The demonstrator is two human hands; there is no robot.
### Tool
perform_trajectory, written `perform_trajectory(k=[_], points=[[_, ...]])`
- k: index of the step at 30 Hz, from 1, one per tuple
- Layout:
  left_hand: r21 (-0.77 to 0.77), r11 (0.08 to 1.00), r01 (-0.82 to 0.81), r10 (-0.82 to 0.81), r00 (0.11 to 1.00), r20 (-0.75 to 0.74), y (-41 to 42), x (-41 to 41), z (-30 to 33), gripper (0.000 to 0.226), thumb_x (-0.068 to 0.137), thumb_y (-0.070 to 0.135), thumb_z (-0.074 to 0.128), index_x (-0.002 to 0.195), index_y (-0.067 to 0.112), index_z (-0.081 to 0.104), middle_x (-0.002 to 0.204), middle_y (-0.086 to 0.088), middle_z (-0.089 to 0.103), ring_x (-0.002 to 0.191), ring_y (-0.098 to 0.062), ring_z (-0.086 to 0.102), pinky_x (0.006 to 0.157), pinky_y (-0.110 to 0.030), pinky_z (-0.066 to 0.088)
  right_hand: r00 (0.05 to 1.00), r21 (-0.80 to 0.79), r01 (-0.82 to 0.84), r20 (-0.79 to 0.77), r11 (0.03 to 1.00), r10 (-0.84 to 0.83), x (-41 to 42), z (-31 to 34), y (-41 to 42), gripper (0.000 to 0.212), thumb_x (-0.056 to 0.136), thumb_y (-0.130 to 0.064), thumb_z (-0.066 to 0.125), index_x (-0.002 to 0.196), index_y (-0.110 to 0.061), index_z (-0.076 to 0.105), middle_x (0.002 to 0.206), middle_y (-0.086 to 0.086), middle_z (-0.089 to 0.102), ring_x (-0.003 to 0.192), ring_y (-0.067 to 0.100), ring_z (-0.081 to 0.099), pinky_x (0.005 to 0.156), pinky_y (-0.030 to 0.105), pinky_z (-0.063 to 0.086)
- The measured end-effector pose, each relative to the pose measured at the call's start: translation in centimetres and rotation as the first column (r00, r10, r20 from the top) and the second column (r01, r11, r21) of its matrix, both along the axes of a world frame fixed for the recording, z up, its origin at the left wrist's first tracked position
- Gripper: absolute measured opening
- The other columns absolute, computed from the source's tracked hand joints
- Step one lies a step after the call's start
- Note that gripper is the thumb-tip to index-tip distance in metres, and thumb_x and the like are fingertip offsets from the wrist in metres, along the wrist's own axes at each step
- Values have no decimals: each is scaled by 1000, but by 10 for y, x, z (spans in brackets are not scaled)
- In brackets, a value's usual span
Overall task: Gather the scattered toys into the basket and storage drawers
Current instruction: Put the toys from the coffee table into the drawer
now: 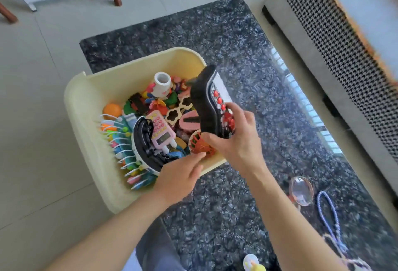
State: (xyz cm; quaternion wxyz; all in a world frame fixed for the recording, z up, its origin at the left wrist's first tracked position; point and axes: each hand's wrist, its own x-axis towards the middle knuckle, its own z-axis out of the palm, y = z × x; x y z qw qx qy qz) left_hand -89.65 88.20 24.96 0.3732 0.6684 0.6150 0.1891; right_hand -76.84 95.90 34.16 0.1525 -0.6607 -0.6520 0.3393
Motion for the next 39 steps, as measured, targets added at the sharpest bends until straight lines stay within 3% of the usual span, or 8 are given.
perform_trajectory(k=[3,6,12,18,23,28,34,39], points=[[141,976,-164,168,986,-13,-4,-37,7,43,86,31,37,113,15,67,104,-1,72,85,-20,70,65,-29,56,992,-89,29,127,996,-18,-36,-26,7,75,69,-46,74,132,-31,36,115,-8,35,91,12,52,74,24,38],[213,951,-222,248,963,-101,2,-81,13,40,84,20,38,108,10,68,102,-4,72,85,-21,71,63,-30,56,961,-125,82,274,989,-46,-68,-54,26,74,71,-52,69,131,-29,33,121,3,37,96,28,57,74,34,46],[329,897,-295,383,890,-248,13,-152,-7,44,81,12,34,108,-3,65,110,-19,67,108,-36,61,98,-38,38,879,-114,218,455,969,-144,-109,-89,66,72,73,-61,64,126,-20,38,124,9,36,104,36,51,70,37,35],[287,941,-178,279,888,-365,2,-167,-31,45,77,11,34,107,-3,65,121,-21,61,123,-37,45,108,-46,20,845,-198,116,535,973,8,-138,-89,63,74,75,-59,64,127,-17,34,127,9,32,98,33,57,68,35,40],[228,958,-172,248,897,-367,3,-166,-28,47,76,14,33,107,1,66,120,-16,63,121,-34,51,113,-38,8,877,-330,-33,443,944,186,-126,-88,52,61,86,-46,56,135,-18,31,132,10,31,95,33,57,69,36,46],[240,967,-85,164,929,-331,2,-172,-28,47,75,11,33,108,1,65,122,-15,62,126,-28,39,113,-41,7,913,-161,178,395,971,-102,-134,-100,73,36,97,-35,43,129,-19,48,123,13,39,97,37,57,78,36,44],[299,952,-63,170,923,-346,3,-172,-29,45,68,-2,42,107,-1,64,123,-23,58,127,-34,33,112,-47,11,934,-350,47,347,935,83,-120,-98,87,37,98,-37,37,129,-19,41,123,11,34,94,28,49,79,35,46],[153,878,-454,479,835,-271,-10,-162,-24,79,65,-5,70,136,-3,36,148,-35,14,137,-47,14,110,-48,14,972,-82,182,168,980,-167,-103,-77,52,46,97,-30,42,142,-26,35,130,3,41,103,17,55,90,34,45]])
